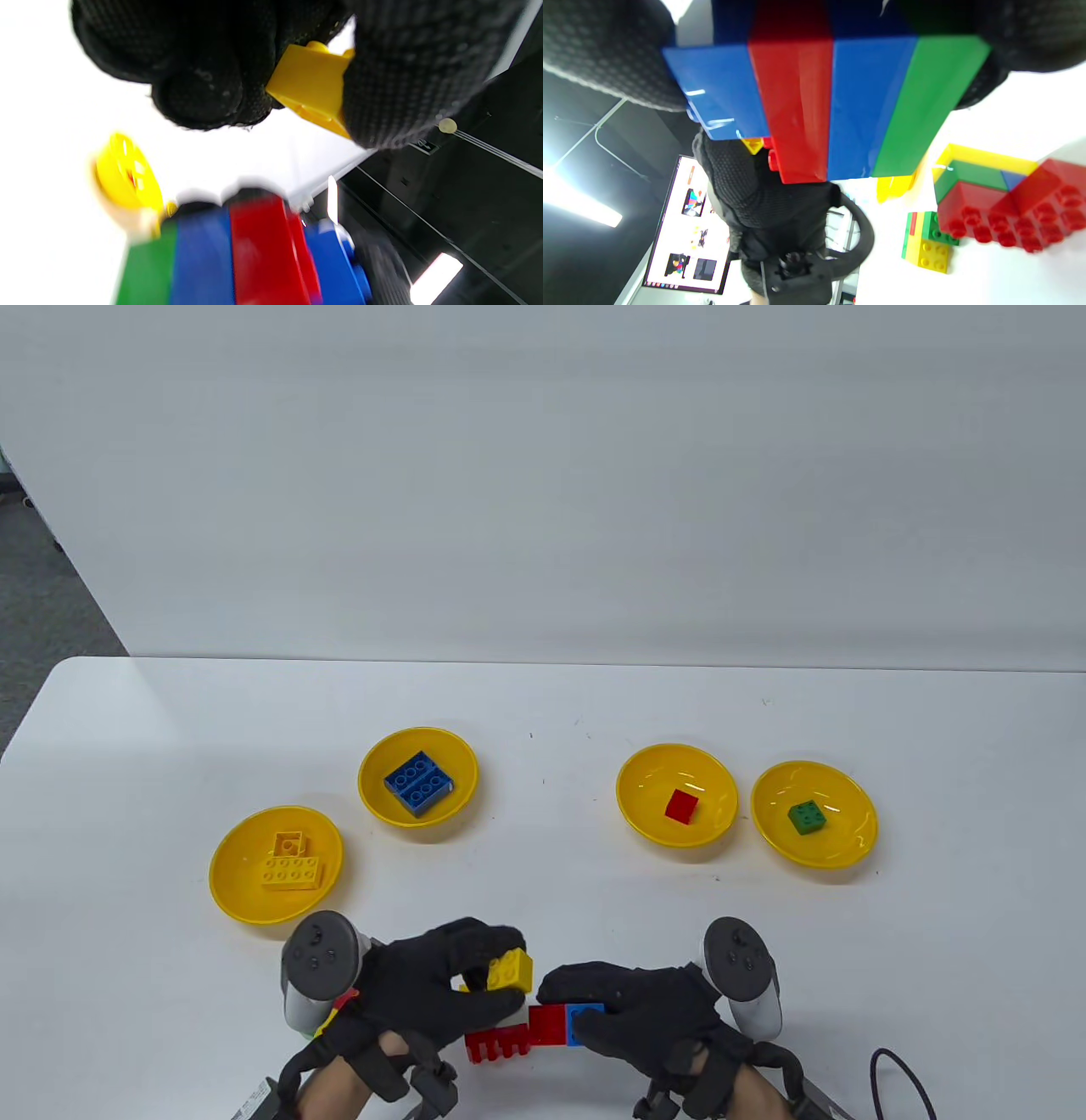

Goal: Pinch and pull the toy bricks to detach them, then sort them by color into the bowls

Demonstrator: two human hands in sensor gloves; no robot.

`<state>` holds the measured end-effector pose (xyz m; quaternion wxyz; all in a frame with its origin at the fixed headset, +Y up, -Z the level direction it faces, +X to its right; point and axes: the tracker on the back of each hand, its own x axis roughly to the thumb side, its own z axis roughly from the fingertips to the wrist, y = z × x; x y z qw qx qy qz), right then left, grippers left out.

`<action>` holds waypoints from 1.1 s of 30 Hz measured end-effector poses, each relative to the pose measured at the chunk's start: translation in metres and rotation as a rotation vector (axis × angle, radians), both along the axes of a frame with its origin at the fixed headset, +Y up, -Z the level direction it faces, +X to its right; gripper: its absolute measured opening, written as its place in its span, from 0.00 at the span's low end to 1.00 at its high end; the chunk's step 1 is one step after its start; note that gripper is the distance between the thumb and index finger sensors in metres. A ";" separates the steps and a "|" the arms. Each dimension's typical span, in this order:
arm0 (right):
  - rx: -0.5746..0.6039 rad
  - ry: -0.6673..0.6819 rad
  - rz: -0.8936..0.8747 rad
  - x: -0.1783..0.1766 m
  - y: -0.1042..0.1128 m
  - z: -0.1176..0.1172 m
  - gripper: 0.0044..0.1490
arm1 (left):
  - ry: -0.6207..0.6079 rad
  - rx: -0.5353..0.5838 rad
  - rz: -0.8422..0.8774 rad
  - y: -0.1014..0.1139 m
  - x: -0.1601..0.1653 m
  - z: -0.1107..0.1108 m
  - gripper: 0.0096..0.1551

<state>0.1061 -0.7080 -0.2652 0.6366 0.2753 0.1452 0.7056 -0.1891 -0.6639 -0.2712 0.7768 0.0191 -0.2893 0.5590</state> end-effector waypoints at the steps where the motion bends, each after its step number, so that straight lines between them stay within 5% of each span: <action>1: -0.016 -0.008 -0.019 0.004 0.000 -0.001 0.45 | 0.086 0.046 -0.036 0.012 -0.012 -0.001 0.38; 8: -0.042 -0.120 -0.070 0.038 0.003 -0.012 0.45 | 0.538 0.107 -0.443 0.064 -0.083 -0.037 0.39; 13: -0.042 -0.135 -0.077 0.045 0.003 -0.013 0.46 | 0.797 0.002 -0.802 0.040 -0.114 -0.071 0.39; 19: -0.078 -0.086 -0.077 0.042 0.001 -0.012 0.47 | 0.903 -0.161 -0.953 -0.004 -0.142 -0.089 0.40; 24: -0.402 0.092 -0.345 0.035 -0.020 -0.014 0.48 | 0.945 -0.283 -0.817 -0.028 -0.162 -0.086 0.40; 27: -0.302 0.031 -0.197 0.036 -0.025 -0.019 0.48 | 0.977 -0.278 -0.894 -0.033 -0.166 -0.083 0.40; 33: -0.308 0.007 -0.185 0.035 -0.025 -0.017 0.48 | 0.966 -0.321 -0.935 -0.039 -0.173 -0.082 0.43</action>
